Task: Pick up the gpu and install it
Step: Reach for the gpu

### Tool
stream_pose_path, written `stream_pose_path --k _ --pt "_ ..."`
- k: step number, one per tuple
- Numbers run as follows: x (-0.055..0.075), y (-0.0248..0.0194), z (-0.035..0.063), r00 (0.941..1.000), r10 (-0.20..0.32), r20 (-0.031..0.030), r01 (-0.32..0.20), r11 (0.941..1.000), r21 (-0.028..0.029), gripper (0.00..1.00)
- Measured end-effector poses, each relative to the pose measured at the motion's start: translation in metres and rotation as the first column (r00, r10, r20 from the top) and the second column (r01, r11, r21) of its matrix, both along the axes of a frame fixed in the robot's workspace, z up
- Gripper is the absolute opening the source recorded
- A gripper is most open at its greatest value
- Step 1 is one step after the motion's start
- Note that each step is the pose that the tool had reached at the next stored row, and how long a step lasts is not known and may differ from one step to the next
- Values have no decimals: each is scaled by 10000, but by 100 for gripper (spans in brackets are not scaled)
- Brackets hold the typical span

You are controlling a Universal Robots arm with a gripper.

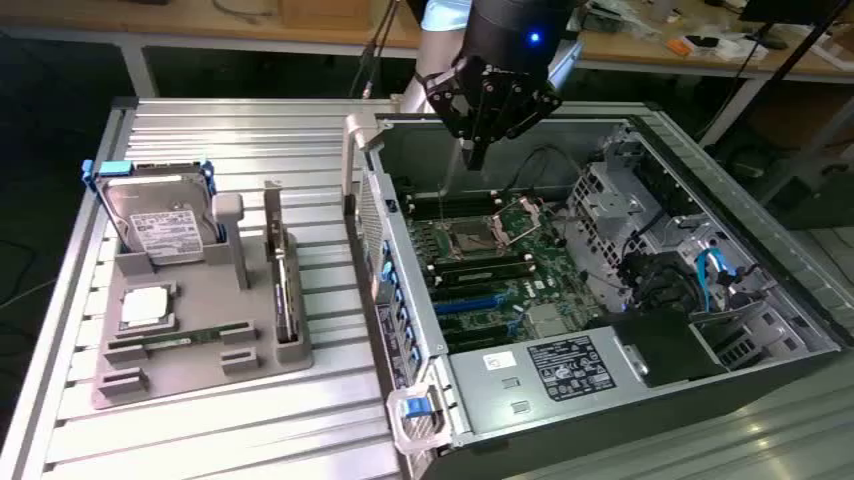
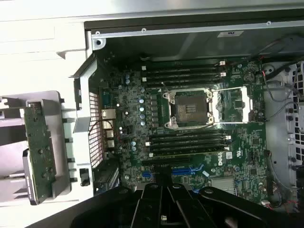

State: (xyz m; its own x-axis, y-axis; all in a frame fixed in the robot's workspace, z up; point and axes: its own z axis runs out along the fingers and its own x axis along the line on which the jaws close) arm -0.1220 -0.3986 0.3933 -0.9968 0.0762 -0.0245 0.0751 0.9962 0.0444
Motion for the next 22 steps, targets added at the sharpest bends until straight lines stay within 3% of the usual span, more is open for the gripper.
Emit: stream_pose_path --k 12,22 --pt "-87 -1 0 10000 0 0 0 10000 0 11" --pt "-251 -7 0 10000 -1 0 1 10000 0 11"
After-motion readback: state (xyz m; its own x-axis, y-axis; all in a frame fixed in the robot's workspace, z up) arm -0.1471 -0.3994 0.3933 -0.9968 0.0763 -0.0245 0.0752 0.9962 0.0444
